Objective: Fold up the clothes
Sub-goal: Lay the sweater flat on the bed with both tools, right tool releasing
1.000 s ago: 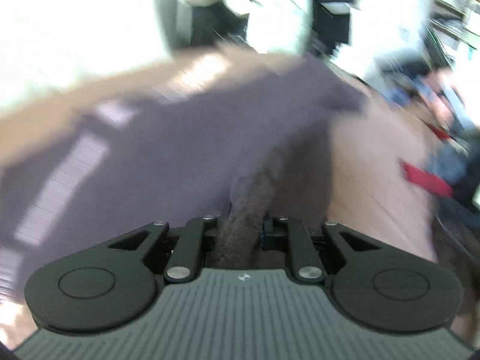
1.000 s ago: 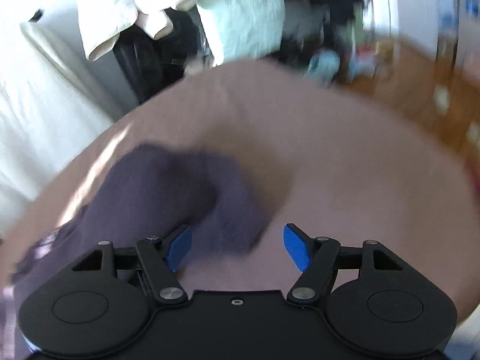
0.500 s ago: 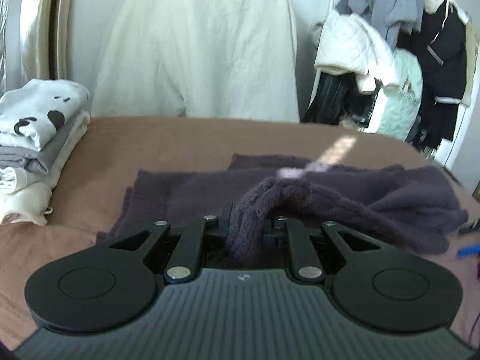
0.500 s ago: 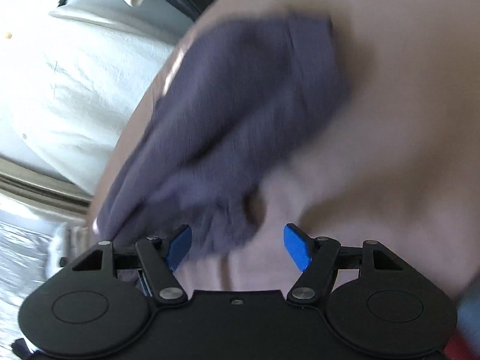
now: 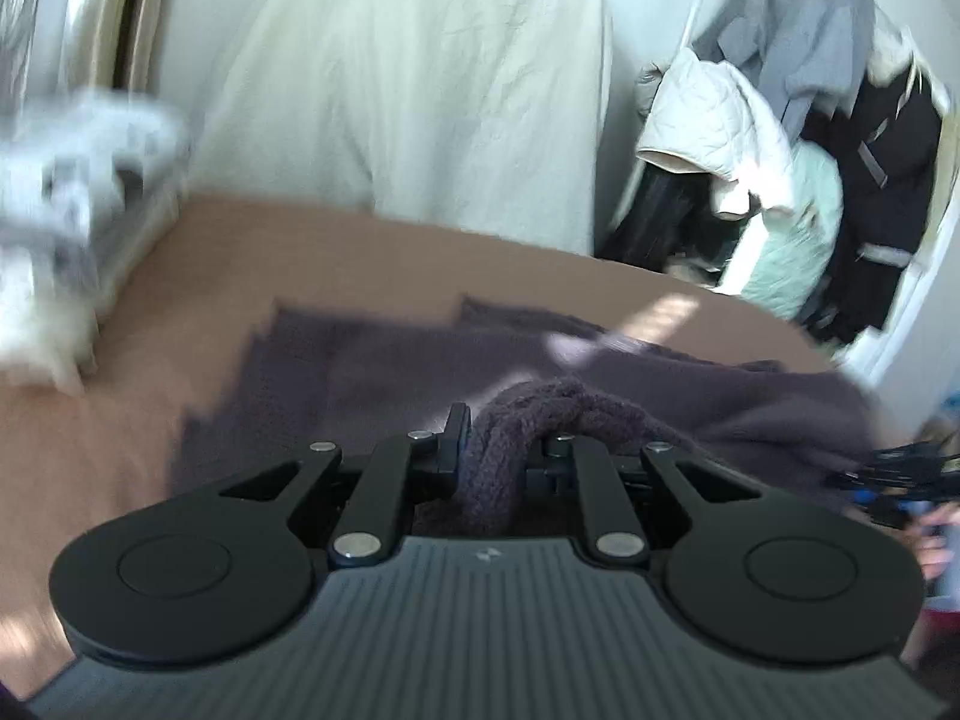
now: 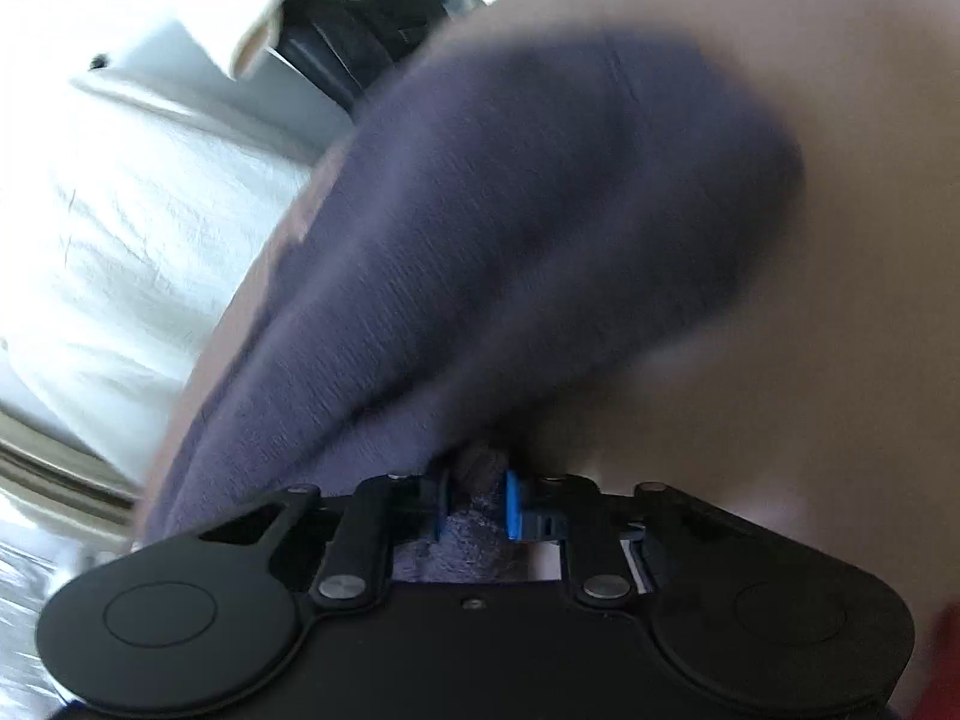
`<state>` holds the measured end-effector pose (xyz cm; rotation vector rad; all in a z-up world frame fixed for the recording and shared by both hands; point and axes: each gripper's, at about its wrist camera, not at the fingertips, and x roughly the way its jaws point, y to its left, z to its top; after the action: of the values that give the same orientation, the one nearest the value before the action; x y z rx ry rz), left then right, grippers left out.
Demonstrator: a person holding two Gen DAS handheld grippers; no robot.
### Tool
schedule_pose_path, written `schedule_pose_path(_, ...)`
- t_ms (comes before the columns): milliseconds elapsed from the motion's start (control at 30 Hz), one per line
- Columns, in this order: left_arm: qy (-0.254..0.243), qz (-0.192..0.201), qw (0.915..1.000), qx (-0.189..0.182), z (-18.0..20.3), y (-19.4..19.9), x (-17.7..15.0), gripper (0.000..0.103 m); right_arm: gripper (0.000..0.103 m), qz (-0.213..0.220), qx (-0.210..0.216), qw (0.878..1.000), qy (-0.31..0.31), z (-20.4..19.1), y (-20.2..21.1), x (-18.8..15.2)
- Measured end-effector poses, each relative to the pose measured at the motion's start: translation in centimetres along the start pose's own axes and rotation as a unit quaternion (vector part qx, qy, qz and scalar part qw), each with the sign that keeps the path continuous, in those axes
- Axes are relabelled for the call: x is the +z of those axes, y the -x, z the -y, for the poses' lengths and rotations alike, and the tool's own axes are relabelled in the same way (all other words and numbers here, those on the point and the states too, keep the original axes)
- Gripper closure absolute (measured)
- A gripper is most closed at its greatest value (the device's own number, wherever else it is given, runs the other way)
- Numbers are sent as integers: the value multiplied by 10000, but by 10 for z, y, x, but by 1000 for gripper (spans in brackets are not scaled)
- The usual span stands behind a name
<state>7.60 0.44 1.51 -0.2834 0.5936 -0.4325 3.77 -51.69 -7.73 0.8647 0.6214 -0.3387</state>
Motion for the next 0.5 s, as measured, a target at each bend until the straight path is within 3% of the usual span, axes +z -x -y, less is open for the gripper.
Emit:
schedule_pose_path(100, 352, -403, 9985, -152, -5, 4, -19, 90, 90, 888, -121, 9915, 942, -20, 61, 9)
schedule_pose_path(133, 255, -517, 9983, -68, -1, 2, -24, 90, 98, 1092, -262, 9867, 1172, -23, 83, 8)
schedule_pose_path(200, -41, -786, 9968, 159, 10, -4, -32, 90, 99, 1161, -606, 9799, 1502, -21, 119, 4)
schedule_pose_path(333, -789, -1095, 9889, 623, 39, -13, -49, 90, 102, 1025, -1708, 9537, 2254, 1, 121, -19)
schedule_pose_path(367, -920, -1100, 9873, 688, 44, -12, -53, 90, 102, 905, -1875, 9537, 2172, 13, 119, -21)
schedule_pose_path(400, -1028, -1082, 9861, 730, 48, -11, -56, 90, 102, 736, -1884, 9610, 1886, 25, 118, -20)
schedule_pose_path(500, -957, -974, 9879, 738, 45, -5, -57, 89, 95, 520, -1198, 9856, 1074, 47, 123, -20)
